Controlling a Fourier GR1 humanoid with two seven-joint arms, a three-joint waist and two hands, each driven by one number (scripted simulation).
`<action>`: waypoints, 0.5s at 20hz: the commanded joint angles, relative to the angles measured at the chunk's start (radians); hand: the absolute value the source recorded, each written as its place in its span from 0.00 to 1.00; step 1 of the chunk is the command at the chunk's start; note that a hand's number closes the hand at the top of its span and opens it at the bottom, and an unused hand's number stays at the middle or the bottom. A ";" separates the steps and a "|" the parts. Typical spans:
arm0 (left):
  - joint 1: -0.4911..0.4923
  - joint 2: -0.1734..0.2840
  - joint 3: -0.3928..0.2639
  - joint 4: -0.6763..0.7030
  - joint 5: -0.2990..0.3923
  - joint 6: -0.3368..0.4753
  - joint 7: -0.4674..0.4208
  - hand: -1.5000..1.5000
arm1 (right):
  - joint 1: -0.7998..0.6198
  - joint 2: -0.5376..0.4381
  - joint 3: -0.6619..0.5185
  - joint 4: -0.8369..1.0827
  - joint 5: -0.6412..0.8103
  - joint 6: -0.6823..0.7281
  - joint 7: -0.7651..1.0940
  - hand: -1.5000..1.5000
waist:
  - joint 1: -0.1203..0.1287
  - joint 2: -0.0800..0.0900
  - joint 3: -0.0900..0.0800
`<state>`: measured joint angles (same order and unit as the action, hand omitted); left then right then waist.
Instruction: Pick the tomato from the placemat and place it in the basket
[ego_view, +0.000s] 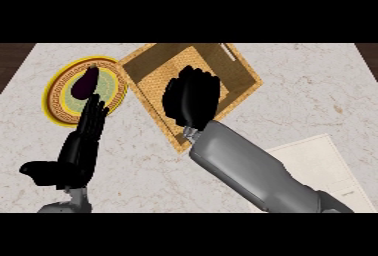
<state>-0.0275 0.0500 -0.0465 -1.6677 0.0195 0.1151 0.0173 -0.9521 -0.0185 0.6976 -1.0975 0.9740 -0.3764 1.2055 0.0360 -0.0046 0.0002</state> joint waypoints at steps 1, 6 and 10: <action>0.026 -0.010 -0.018 -0.034 -0.001 0.001 0.013 0.50 | 0.055 0.018 0.018 0.022 0.018 -0.132 0.208 1.00 | -0.001 0.005 0.000; 0.005 -0.008 0.008 0.008 0.004 0.003 -0.027 0.50 | 0.089 0.017 -0.054 0.022 0.055 -0.144 0.215 1.00 | -0.017 0.006 -0.001; 0.042 0.005 0.002 -0.041 -0.010 0.008 0.005 0.50 | 0.131 0.017 -0.057 0.020 0.040 -0.105 0.154 0.00 | -0.019 0.003 0.000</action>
<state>-0.0164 0.0545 -0.0354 -1.6724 0.0235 0.1138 0.0145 -0.8662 -0.0178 0.6450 -1.1138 1.0010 -0.4412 1.1994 0.0194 -0.0168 -0.0029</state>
